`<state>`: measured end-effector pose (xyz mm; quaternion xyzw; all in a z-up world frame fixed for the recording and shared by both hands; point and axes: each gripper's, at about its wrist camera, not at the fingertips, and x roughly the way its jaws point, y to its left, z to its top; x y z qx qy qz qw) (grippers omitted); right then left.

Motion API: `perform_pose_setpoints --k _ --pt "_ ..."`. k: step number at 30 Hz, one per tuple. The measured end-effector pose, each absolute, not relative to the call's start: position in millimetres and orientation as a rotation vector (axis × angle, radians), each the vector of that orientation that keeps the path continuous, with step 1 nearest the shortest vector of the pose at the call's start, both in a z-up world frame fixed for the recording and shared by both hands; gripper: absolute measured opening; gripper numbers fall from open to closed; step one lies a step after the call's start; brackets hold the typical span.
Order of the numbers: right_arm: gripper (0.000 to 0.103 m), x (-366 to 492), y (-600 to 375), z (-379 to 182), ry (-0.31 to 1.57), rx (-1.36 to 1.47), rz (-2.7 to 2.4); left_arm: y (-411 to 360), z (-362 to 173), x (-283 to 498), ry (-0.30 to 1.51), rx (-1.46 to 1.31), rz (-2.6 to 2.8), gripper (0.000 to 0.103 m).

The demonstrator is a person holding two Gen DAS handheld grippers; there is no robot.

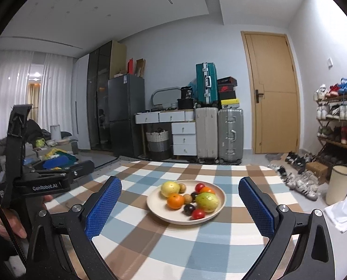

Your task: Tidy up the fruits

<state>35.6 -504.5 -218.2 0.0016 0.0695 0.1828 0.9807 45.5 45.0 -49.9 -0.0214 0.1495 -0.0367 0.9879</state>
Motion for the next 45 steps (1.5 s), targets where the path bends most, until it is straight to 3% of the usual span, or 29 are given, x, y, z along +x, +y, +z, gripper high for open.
perform_pose_setpoints --k 11,19,45 --pt "0.102 45 -511 -240 0.156 -0.012 0.297 47 -85 63 0.275 -0.037 -0.061 0.102" --pt "0.102 72 -506 -251 0.297 -0.024 0.263 47 -103 83 0.348 -0.037 -0.048 0.102" --pt "0.103 70 -511 -250 0.302 -0.024 0.264 40 -104 84 0.331 0.002 -0.064 0.102"
